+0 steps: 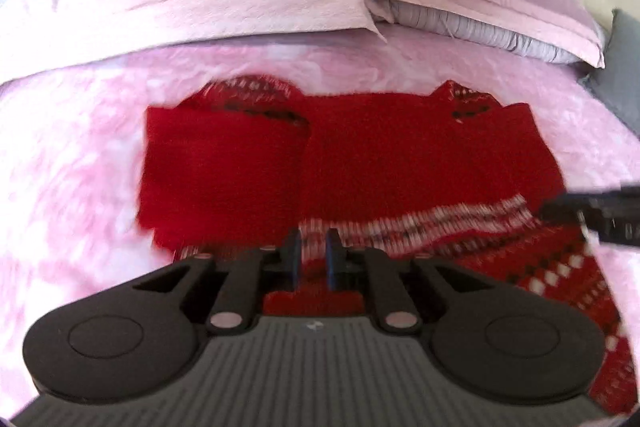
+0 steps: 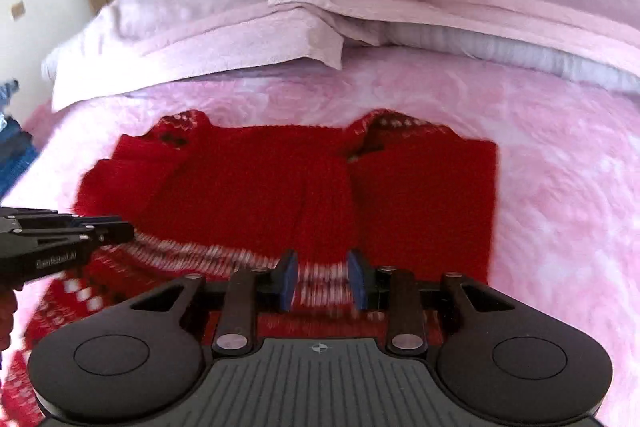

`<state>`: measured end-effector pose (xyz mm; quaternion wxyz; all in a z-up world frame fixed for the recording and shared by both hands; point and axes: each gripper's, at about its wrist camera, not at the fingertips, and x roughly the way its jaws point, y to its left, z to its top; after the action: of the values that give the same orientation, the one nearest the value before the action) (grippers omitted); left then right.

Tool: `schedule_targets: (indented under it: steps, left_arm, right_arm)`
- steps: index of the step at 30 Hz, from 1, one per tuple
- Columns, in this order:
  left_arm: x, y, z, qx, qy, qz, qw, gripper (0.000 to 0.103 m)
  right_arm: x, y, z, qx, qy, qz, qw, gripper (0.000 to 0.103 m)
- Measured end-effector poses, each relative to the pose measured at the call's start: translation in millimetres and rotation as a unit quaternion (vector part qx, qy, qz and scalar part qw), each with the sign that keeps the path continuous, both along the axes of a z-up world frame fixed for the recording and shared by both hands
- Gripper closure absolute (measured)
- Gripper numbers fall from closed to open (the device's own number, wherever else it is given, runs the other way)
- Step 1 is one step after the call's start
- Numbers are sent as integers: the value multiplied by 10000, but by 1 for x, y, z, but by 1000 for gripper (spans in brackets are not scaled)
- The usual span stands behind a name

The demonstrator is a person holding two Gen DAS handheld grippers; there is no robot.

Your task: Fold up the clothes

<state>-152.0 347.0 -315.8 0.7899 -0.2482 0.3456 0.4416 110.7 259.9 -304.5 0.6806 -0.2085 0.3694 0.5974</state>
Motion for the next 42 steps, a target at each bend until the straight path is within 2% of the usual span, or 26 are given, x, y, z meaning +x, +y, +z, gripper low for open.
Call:
schedule_targets:
  steps: [2,5,7,8,11,17,19,21,25,27,30,32,35,39,41,42]
  left_arm:
    - [-16,-24,-2,-197,75,24,9998,93]
    - [-38,-61,-18,-466,409,-35,9981,93]
    - [-55,-90,-23,-355,423,-2,9985,92]
    - [-64,-102,-23,-332,429,9,9985,92]
    - [-90,-132,-22,-366,487,24,9981,92]
    - [-132,-171,-12,-797,631,107,9948,93]
    - [-136,-179,-4,-898,780,99,9929,93]
    - [-139,-182,6,-877,709,139,9935,93]
    - [-130,-184,9,-683,603,158,9957,93]
    - [-123,-185,-4,-794,742,189,9939,93]
    - [-125,-202,-10,-810,779,445,9927,93]
    - [-127,-215,-12,-791,777,623,9919,93]
    - [-126,-232,-7,-909,918,760,9887,93]
    - [-118,-251,15,-1396,1042,1069,9789,93]
    - [-110,-268,39,-1472,975,1170,9773,89]
    - [-106,-276,53,-1454,954,1191,9775,86]
  right_arm:
    - [-6,-27,0,-203,14,-38,9998,72]
    - [-14,-72,-11,-601,-16,-175,9980,72]
    - [-24,-104,-24,-939,-170,-268,9951,72]
    - [-31,-122,-27,-943,-277,-308,9947,72]
    - [-49,-176,-23,-951,-500,-501,9929,72]
    - [-82,-247,-15,-1604,-498,-787,9826,72]
    - [-90,-254,-11,-1779,-492,-888,9788,72]
    - [-95,-254,-1,-1844,-498,-1041,9761,72]
    - [-101,-236,15,-1319,-603,-1149,9827,72]
    - [-102,-224,10,-1239,-607,-1149,9838,72]
    - [-104,-221,-15,-1515,-424,-1183,9804,72]
    - [-113,-239,-18,-1310,-480,-1233,9825,72]
    - [-124,-268,-14,-1330,-414,-1128,9838,72]
    - [-127,-294,-1,-1764,-243,-831,9805,72]
    - [-123,-303,10,-2035,-80,-863,9752,72]
    - [-121,-311,21,-1951,42,-937,9763,72]
